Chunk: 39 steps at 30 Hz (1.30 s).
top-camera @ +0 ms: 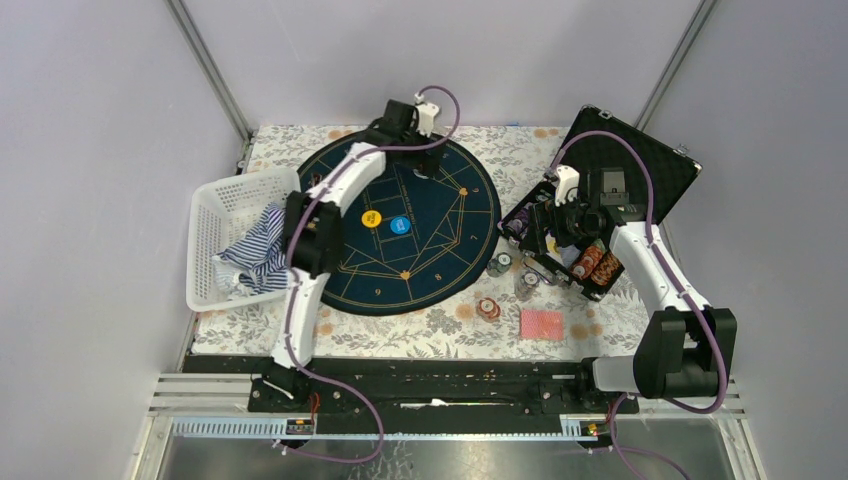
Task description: Distribute texas hold em gaming equipment
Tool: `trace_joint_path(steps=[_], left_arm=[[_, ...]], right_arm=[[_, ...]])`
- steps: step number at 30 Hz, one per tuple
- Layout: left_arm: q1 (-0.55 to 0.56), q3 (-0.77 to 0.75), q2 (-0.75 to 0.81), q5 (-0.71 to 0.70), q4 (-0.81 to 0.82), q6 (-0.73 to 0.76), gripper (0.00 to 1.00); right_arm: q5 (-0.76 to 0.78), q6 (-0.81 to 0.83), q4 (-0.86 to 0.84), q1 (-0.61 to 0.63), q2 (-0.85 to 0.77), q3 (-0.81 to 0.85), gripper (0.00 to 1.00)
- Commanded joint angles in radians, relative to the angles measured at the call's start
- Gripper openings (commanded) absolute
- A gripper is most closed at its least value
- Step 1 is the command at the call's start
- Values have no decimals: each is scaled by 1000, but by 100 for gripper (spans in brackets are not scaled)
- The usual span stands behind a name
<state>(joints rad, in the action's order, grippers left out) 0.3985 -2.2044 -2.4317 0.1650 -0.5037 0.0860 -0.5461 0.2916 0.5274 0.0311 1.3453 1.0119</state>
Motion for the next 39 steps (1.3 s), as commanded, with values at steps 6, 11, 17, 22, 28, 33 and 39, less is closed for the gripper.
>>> trace_joint_path(steps=[6,11,17,22,28,33,39], left_arm=[[-11,415,526,131,-165,242,99],[-17,600,604,154,-175,298,99],[-17,676,572,155,-153,300,99],[-16,702,527,126,-121,314,96],[-15,669,447,97,-107,303,91],[-16,634,403,97,-98,298,88],[-15,587,342,90,-95,298,85]], right_arm=[[-40,31,32,-6,-42,20,100],[-39,35,60,-5,-63,28,100],[-11,50,116,-8,-70,63,100],[-14,35,95,-9,-83,44,100],[-12,35,88,-16,-74,35,100],[-10,35,82,-19,-79,21,100],[-2,37,80,-24,-85,22,100]])
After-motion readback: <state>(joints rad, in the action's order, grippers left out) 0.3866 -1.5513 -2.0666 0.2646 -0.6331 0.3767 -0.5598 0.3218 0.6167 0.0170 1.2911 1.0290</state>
